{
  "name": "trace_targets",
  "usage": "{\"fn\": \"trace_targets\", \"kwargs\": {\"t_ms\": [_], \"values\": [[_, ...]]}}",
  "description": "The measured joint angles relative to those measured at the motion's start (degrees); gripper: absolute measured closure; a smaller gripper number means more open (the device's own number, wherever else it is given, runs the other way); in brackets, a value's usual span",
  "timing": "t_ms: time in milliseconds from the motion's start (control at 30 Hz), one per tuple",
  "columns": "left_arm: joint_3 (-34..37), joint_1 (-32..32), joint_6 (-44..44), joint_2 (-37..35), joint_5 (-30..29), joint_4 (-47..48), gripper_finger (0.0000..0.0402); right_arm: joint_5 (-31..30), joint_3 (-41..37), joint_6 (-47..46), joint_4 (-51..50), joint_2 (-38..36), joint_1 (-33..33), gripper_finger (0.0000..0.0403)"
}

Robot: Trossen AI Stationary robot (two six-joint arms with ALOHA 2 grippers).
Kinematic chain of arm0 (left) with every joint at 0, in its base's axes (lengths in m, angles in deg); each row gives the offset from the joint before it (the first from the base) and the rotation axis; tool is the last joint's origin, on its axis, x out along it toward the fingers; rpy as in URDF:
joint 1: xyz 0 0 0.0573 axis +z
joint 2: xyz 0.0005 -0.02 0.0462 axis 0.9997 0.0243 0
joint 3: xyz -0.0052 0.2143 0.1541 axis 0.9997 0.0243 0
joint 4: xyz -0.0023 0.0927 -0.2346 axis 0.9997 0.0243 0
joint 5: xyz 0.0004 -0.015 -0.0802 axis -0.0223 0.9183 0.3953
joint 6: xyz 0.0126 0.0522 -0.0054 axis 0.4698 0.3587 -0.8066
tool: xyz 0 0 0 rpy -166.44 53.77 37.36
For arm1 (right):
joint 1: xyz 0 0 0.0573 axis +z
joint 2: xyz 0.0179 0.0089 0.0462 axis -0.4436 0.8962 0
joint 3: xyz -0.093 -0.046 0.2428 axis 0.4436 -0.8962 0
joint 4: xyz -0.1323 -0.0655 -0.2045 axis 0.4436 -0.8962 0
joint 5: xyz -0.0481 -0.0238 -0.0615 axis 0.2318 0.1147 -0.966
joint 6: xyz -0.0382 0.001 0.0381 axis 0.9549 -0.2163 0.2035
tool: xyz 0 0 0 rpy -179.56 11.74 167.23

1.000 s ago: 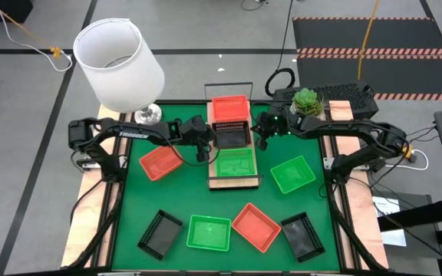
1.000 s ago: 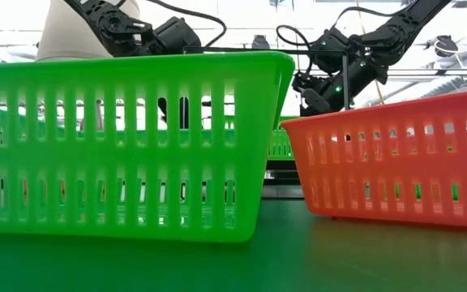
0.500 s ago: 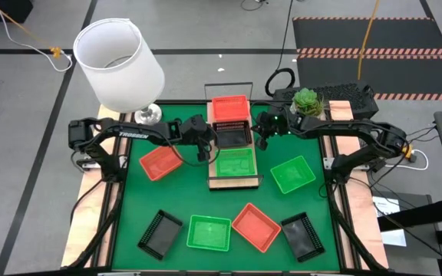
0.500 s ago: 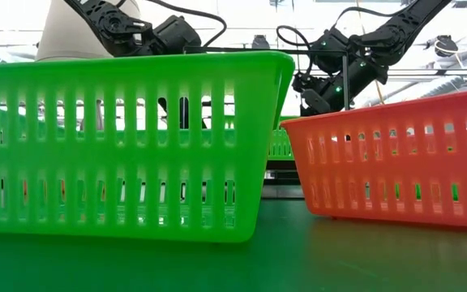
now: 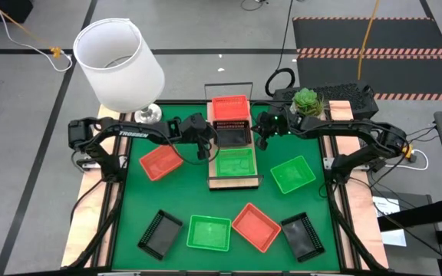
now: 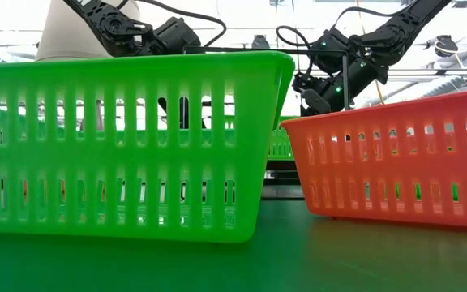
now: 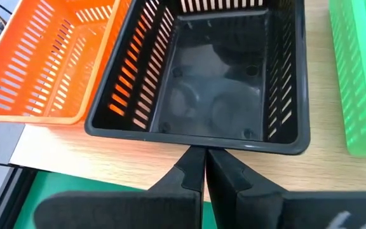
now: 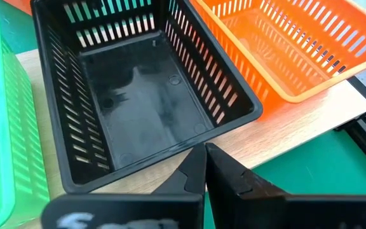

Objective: Stack baskets on shelf by color
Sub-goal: Adjust the bins on the shelf

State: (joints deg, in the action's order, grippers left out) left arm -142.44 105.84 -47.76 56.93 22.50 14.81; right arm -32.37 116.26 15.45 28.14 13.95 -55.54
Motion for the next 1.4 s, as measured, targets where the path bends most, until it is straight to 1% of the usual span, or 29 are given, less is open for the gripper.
{"fn": "trace_targets", "kwargs": {"t_ms": [567, 967, 1167, 1300, 1400], "values": [[0.0, 0.0, -0.1, 0.0, 0.6, 0.0, 0.0385, 0.0, 0.0, 0.6, -0.5, -0.1, 0.0, 0.0403], [0.0, 0.0, -0.2, 0.0, 0.7, -0.1, 0.0385, 0.0, 0.0, 0.0, -3.8, -5.5, -0.2, 0.0403], [0.0, 0.0, -0.2, 0.0, 0.7, 0.2, 0.0385, -0.1, 0.0, -0.4, -5.6, -5.9, -0.2, 0.0403], [0.0, -0.1, -0.1, -0.1, 0.6, 2.0, 0.0385, -2.1, 0.0, -0.4, -6.5, -5.9, -0.3, 0.0403], [0.0, -0.2, -0.1, -1.6, 0.6, 4.2, 0.0385, -2.9, 0.0, -0.4, -7.4, -5.9, -0.4, 0.0403]]}}
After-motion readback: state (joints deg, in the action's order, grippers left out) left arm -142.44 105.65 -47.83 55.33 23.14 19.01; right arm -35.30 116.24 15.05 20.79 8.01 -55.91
